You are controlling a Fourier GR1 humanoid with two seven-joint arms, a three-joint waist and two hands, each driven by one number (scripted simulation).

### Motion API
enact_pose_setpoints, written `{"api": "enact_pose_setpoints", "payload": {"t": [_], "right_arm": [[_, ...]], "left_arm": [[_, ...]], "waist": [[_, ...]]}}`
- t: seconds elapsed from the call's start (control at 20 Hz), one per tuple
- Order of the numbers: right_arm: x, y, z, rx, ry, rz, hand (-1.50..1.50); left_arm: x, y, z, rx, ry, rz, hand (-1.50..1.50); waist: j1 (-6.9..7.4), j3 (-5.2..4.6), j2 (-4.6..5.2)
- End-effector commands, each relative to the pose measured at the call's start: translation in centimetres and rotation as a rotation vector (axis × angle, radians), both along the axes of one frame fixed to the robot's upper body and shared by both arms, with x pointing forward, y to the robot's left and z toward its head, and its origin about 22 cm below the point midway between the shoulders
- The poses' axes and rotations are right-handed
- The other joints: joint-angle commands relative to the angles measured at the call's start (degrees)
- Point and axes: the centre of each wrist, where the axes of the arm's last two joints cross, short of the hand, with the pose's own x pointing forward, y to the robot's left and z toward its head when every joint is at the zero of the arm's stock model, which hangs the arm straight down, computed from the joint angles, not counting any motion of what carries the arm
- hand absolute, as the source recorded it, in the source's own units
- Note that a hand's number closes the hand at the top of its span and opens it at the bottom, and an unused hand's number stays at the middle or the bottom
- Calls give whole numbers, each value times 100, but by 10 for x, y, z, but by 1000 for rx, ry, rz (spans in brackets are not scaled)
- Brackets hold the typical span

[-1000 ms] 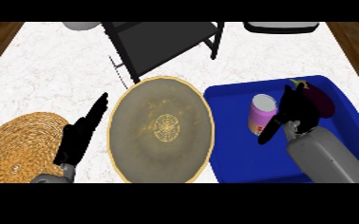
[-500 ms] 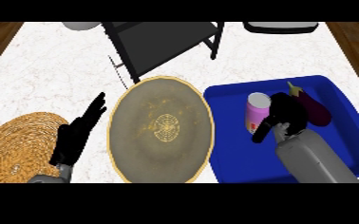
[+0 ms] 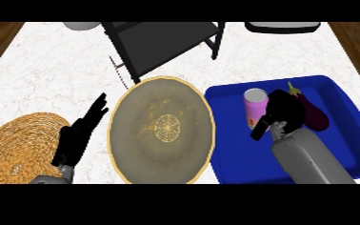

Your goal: Pick the can from the tray and place it in the tiered shelf

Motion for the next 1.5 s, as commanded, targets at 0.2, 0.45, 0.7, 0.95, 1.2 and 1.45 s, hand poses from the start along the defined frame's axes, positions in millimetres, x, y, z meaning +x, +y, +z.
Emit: {"api": "enact_pose_setpoints", "payload": {"t": [0.2,0.45,0.7,0.95,1.2,1.45], "right_arm": [[16,30,28,-154,-60,-188,150],[9,49,54,16,-158,453,150],[-2,13,98,92,-301,839,150],[5,-10,169,80,-527,823,150],[1,13,224,312,-721,776,150],[35,19,262,307,-770,752,150]], "left_arm": [[2,6,-4,-4,48,12,0],[-4,-4,-6,-7,49,2,0],[-4,-8,-11,9,63,15,0],[-4,-17,3,-7,26,5,0],[-1,-7,-3,2,59,16,0],[9,9,-7,-4,44,12,0]], "waist": [[8,-8,50],[135,1,69],[-47,5,49],[6,4,38],[11,-4,35],[60,-6,69]]}}
